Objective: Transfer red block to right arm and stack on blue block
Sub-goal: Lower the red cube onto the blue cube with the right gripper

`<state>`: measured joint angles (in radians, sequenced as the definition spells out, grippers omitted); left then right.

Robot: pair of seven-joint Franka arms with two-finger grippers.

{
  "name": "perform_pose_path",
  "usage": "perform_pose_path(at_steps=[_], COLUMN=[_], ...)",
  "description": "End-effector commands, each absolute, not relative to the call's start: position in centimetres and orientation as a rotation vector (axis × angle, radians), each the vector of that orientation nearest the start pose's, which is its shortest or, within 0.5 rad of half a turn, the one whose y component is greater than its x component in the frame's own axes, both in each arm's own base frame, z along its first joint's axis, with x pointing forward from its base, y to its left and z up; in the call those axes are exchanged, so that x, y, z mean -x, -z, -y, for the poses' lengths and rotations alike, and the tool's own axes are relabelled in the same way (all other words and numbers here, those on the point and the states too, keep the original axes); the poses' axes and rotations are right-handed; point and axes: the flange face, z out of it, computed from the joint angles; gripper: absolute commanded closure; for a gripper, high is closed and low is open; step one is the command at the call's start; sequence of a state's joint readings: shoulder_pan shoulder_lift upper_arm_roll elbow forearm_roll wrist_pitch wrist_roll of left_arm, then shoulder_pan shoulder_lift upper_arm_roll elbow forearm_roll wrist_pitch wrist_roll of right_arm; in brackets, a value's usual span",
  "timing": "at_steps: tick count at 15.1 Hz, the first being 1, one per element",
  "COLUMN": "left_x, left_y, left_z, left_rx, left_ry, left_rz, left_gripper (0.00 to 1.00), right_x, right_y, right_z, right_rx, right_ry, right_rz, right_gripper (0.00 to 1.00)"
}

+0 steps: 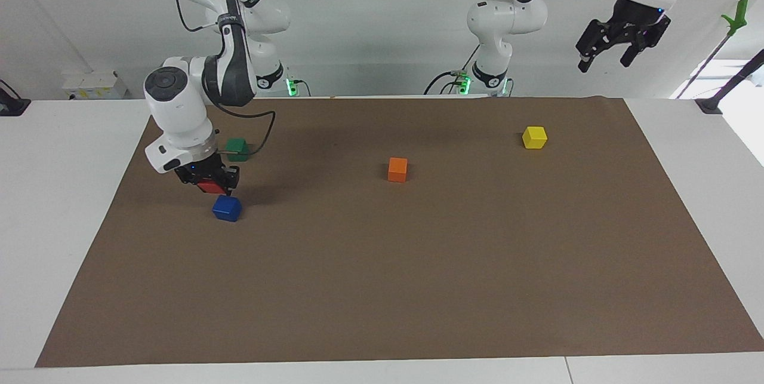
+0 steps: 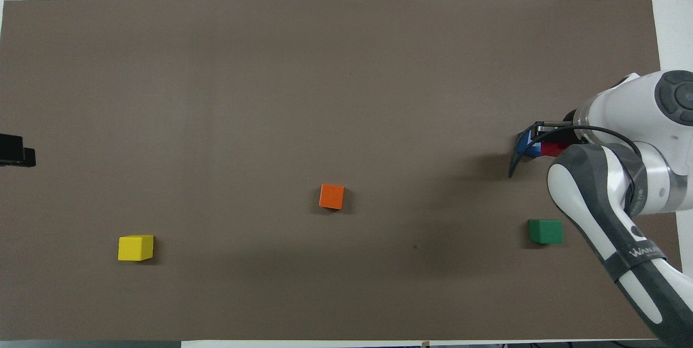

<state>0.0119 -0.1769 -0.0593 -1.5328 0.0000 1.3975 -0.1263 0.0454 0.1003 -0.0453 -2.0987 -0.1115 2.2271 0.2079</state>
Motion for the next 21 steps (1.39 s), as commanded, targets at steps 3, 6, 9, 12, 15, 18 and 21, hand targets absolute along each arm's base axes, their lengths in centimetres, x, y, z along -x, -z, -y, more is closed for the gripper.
perform_pose_path(at_steps=[3,6,9,12,15,18,21], left_x=[-50.3,-51.5,-54.8,-55.5,-55.7,-55.7,-55.6], left_y=[-67.0,-63.4,-67.4,-62.6,-61.8,-61.8,-61.4], left_z=[3.1,6.1,5.8,6.6,5.1,5.5,5.4], left_rx=[3.130,3.124,3.137,3.126,3.123,3.122,3.123], left_ry=[-0.015,-0.091,-0.096,-0.105,-0.132,-0.113,-0.144], left_rz=[0.054,-0.016,-0.007,-0.028,0.022,0.008,-0.007], left_gripper=[0.00,0.00,0.00,0.00,0.00,0.00,0.00], right_x=[-57.5,-58.2,-58.5,-58.8,-58.9,-58.7,-58.6], right_y=[-35.3,-33.9,-33.3,-32.7,-32.6,-31.7,-31.6], right_z=[-0.1,-0.3,-0.5,-0.7,-0.9,-0.8,-0.7], right_rx=[3.246,3.274,3.287,3.277,3.275,3.266,3.264], right_ry=[0.136,0.134,0.157,0.170,0.169,0.150,0.152], right_rz=[-0.320,-0.391,-0.428,-0.477,-0.485,-0.555,-0.556], right_gripper=[1.00,1.00,1.00,1.00,1.00,1.00,0.93])
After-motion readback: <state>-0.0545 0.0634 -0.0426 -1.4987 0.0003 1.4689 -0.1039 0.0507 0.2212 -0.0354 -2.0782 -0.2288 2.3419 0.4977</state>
